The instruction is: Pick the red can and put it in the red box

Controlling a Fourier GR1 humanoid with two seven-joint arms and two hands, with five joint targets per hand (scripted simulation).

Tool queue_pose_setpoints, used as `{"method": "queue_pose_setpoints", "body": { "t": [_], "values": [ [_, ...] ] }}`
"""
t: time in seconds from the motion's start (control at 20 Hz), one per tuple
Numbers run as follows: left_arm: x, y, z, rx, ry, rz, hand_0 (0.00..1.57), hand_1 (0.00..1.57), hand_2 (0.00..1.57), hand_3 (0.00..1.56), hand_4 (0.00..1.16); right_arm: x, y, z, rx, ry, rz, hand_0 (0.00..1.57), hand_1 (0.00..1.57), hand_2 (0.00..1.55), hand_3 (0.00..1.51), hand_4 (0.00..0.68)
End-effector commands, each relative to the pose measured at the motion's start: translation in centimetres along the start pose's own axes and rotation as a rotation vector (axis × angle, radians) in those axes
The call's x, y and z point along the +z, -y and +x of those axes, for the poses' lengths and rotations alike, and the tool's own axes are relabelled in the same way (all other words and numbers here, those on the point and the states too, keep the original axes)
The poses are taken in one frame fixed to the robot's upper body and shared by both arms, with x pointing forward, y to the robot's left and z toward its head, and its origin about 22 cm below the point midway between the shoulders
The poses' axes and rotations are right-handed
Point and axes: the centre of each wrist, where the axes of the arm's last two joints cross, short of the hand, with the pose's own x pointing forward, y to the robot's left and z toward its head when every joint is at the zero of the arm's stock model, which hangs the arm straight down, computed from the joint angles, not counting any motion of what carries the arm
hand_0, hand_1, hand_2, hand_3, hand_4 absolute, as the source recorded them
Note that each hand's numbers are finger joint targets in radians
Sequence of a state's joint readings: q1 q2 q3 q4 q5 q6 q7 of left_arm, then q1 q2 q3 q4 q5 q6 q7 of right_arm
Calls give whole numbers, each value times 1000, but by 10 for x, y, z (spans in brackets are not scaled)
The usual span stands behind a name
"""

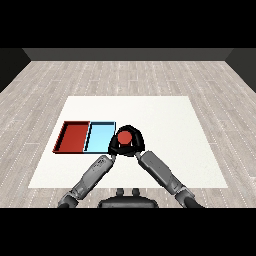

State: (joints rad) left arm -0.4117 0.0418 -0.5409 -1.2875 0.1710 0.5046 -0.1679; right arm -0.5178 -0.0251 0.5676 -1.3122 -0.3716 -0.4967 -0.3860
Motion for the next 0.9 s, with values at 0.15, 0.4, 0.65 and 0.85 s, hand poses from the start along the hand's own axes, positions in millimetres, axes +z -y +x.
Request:
{"method": "queue_pose_setpoints", "body": {
  "t": [0.15, 0.4, 0.65, 0.85],
  "values": [
    [-6, 22, 2, -63, -5, -3, 1571, 1571, 1471, 1332, 892, -6, 1, 5, -63, 3, 15, 1470, 1470, 1437, 1391, 557],
    [8, 22, -2, -37, 16, 10, 1571, 1571, 1498, 1355, 866, 6, -6, 2, -52, 15, 10, 1519, 1519, 1453, 1394, 538],
    [7, 19, 15, 13, 34, 37, 1571, 1571, 1528, 1424, 885, 5, -7, 21, -38, 42, 23, 1516, 1516, 1459, 1396, 549],
    [-7, 12, -5, 23, 50, 40, 1571, 1571, 1546, 1469, 1025, 14, -5, 7, -113, 4, 32, 1402, 1402, 1408, 1370, 471]
  ]
}}
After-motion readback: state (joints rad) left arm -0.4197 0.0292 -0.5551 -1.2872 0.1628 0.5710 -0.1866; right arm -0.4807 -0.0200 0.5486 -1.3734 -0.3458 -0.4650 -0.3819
